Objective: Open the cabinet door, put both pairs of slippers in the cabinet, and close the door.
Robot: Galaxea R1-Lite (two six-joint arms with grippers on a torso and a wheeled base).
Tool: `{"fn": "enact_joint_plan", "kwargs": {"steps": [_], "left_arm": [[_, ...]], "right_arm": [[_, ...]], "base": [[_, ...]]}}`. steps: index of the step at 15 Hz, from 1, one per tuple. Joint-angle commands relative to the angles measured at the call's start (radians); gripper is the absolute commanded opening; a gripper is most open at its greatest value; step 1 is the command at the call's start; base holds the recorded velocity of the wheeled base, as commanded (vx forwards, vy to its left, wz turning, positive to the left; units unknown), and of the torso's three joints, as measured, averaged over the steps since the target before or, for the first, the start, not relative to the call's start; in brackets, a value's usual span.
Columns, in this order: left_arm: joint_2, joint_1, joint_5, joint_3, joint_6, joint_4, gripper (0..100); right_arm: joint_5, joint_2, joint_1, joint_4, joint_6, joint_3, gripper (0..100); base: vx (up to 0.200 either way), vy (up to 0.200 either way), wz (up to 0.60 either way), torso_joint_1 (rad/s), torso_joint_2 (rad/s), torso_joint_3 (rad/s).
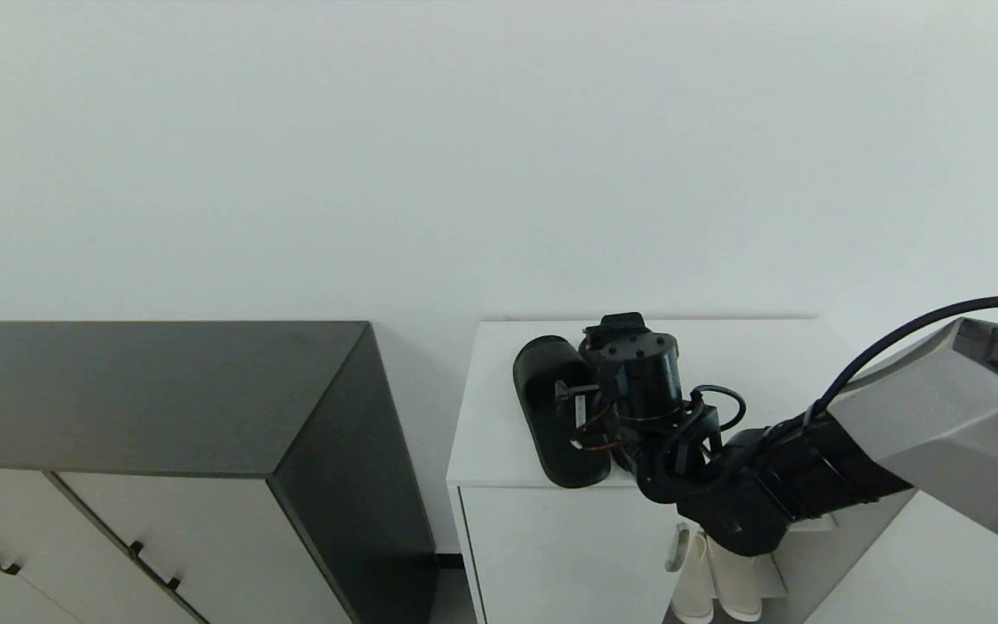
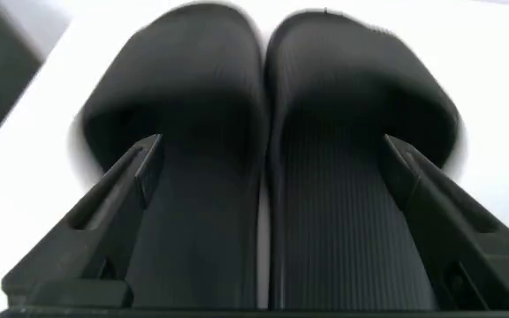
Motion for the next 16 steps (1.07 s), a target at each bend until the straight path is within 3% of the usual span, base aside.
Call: {"fn": "enact_joint_plan", "kwargs": {"steps": [1, 9, 10, 16], "left_arm": [[0.0, 0.0, 0.0, 0.0, -0.001, 0.0, 0], [0.0, 0.0, 0.0, 0.0, -0.001, 0.0, 0], [0.0, 0.0, 0.0, 0.0, -0.001, 0.0, 0], [0.0, 0.0, 0.0, 0.0, -0.001, 0.0, 0]], "right_arm": [[0.0, 0.072, 0.001, 0.001, 0.0, -0.048, 100], [0.029, 0.129, -0.031, -0.025, 0.003, -0.106, 100], [0.029, 0.134, -0.034, -0.045, 0.002, -0.108, 0], [0.024, 0.128, -0.033, -0.055, 0.002, -0.105, 0]], "base": [[0.0, 0.0, 0.0, 0.0, 0.0, 0.0], [0.0, 0.0, 0.0, 0.0, 0.0, 0.0], [0.0, 0.0, 0.0, 0.0, 0.0, 0.0], [0.0, 0.0, 0.0, 0.0, 0.0, 0.0]]}}
